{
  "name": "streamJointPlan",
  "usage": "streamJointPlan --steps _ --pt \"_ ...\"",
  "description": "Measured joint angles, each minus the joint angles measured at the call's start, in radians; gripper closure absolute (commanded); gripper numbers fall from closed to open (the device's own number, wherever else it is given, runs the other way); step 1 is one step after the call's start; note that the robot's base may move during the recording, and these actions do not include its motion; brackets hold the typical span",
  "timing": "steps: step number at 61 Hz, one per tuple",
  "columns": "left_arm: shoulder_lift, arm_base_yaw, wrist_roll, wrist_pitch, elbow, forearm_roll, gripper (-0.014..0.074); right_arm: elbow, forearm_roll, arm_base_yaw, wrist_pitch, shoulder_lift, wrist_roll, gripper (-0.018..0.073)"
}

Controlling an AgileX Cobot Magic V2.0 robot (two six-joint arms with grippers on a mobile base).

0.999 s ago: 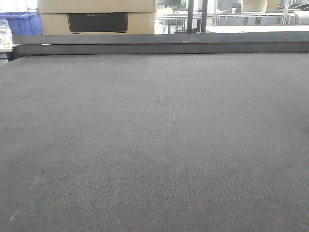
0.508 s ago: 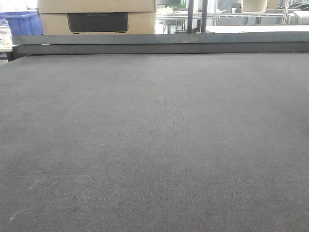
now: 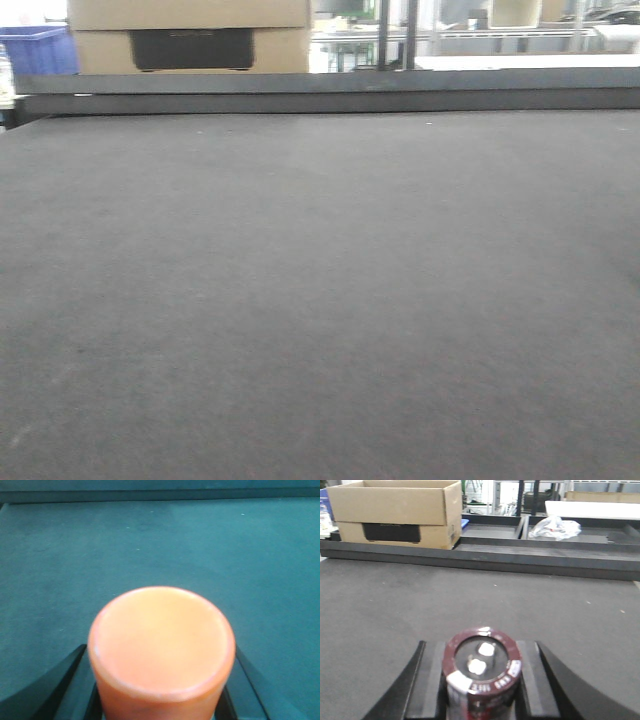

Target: Place cylindrical capacitor in blue bin on shelf

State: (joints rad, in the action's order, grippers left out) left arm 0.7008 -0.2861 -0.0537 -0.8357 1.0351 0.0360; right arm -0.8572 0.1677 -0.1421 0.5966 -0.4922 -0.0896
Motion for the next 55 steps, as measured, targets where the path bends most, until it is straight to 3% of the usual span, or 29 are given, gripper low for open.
streamJointPlan --steps 55 --pt "0.000 0.000 0.000 0.000 0.000 0.000 0.0707 0.000 0.000 0.000 0.000 0.000 -0.002 0.0721"
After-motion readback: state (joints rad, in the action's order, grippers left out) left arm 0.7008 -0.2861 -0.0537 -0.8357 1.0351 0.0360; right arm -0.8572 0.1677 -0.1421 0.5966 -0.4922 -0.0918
